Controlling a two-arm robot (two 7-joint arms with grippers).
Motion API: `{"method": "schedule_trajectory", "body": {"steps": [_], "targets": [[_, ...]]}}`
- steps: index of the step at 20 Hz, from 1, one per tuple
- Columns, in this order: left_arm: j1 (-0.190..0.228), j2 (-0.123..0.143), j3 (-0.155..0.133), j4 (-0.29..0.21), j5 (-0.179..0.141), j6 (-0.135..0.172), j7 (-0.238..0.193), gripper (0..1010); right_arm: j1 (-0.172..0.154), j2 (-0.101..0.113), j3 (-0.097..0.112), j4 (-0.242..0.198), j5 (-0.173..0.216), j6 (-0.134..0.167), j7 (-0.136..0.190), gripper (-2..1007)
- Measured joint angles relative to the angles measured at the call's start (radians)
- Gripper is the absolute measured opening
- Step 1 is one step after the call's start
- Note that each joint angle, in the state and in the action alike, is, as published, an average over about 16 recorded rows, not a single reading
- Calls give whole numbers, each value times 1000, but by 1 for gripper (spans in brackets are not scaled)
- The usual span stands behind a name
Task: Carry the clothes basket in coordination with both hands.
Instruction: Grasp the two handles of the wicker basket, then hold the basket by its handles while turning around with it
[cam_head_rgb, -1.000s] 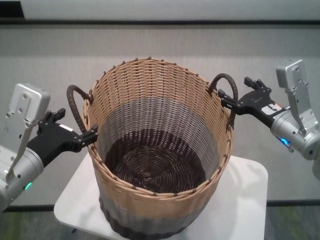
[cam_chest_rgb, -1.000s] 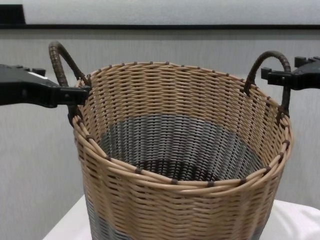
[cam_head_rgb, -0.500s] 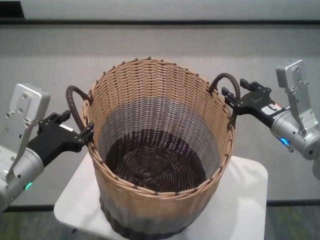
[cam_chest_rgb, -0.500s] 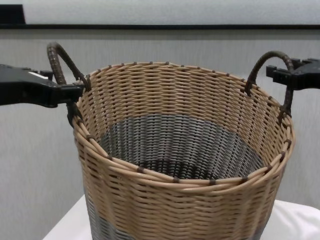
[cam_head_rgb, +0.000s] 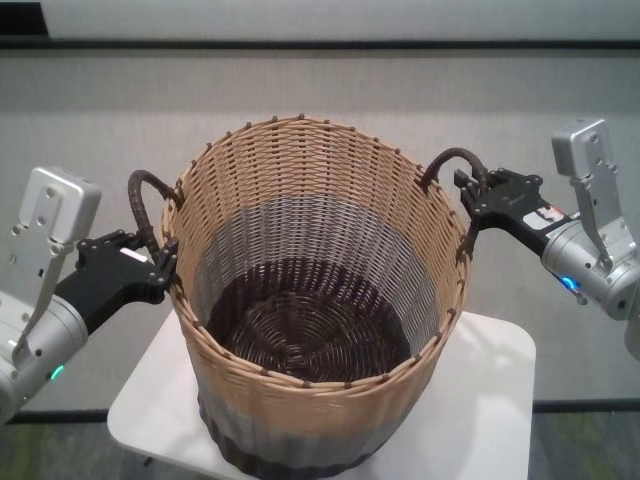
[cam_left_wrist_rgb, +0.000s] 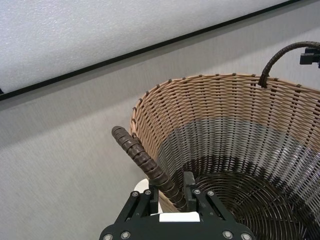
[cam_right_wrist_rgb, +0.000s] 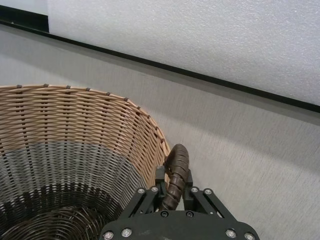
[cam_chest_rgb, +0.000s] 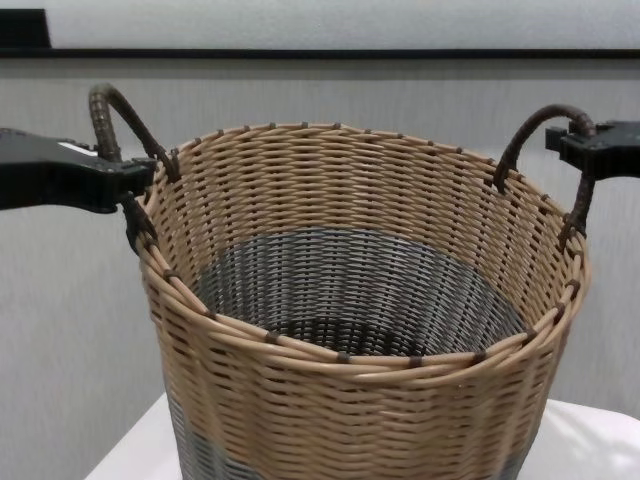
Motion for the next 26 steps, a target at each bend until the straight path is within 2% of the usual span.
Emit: {"method": "schedule_trajectory", "body": {"steps": [5, 10, 26], "targets": [[0, 0, 0, 0, 0, 0, 0, 289, 0, 0, 0, 0, 0, 0, 0, 157], [0, 0, 0, 0, 0, 0, 0, 247, 0, 0, 0, 0, 0, 0, 0, 110], [5, -3, -9, -5, -6, -2, -3, 185, -2, 0, 0, -4, -1, -4, 1, 106]]}}
